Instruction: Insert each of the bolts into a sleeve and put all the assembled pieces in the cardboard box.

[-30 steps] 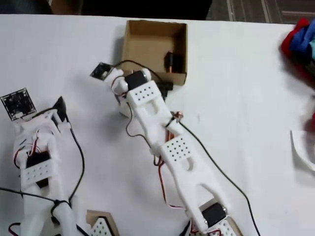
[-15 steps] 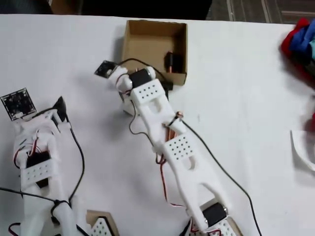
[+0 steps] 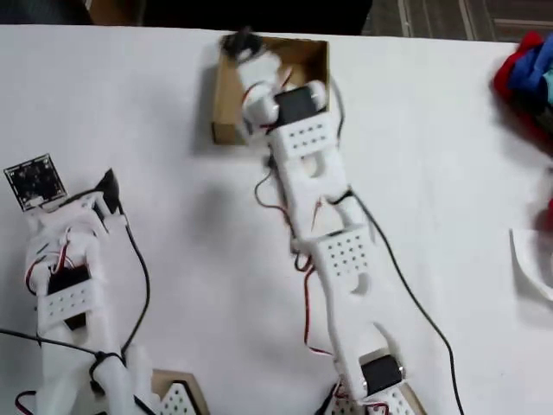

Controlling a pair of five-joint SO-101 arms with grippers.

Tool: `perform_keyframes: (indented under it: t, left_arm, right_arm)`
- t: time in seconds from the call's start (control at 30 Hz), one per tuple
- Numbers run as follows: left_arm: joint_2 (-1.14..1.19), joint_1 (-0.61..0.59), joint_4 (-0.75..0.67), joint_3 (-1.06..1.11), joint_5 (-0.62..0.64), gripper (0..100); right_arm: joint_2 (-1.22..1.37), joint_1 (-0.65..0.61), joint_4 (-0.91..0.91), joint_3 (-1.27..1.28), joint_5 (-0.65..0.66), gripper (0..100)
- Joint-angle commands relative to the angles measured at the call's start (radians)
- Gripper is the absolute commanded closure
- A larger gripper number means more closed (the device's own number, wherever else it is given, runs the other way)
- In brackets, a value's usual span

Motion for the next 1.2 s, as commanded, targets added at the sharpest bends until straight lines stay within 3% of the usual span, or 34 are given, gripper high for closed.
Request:
perform_keyframes:
  t: [0.0, 0.1, 0.3, 0.4, 0.53, 0.73, 0.97, 1.17]
  left_arm:
    - [-0.018, 0.044, -0.015, -0.027, 0.003, 68]
    - [-0.018, 0.097, -0.011, -0.025, -0.009, 68]
    - [-0.018, 0.242, 0.095, -0.041, -0.173, 68]
    - [-0.017, 0.293, 0.229, -0.101, -0.166, 68]
    - [0.020, 0.350, 0.324, -0.188, -0.057, 68]
    - [0.284, 0.551, 0.605, -0.568, -0.091, 74]
    - [0.730, 0.658, 1.026, -1.196, -0.089, 76]
    - [0.990, 0.687, 1.177, -1.484, -0.087, 77]
  right_arm:
    - [-0.268, 0.013, 0.027, 0.068, -0.028, 97.9]
    - [-0.467, 0.015, 0.027, 0.269, -0.028, 97.9]
    - [-0.846, 0.068, -0.019, 0.913, -0.028, 97.8]
    - [-1.001, 0.211, -0.234, 1.264, -0.029, 97.8]
    - [-1.274, 0.369, -0.513, 1.686, -0.028, 97.8]
    - [-1.527, 0.456, -0.852, 2.209, -0.037, 97.8]
    - [-1.491, 0.562, -1.049, 2.426, -0.199, 97.8]
    - [-1.405, 0.575, -1.101, 2.421, -0.204, 97.8]
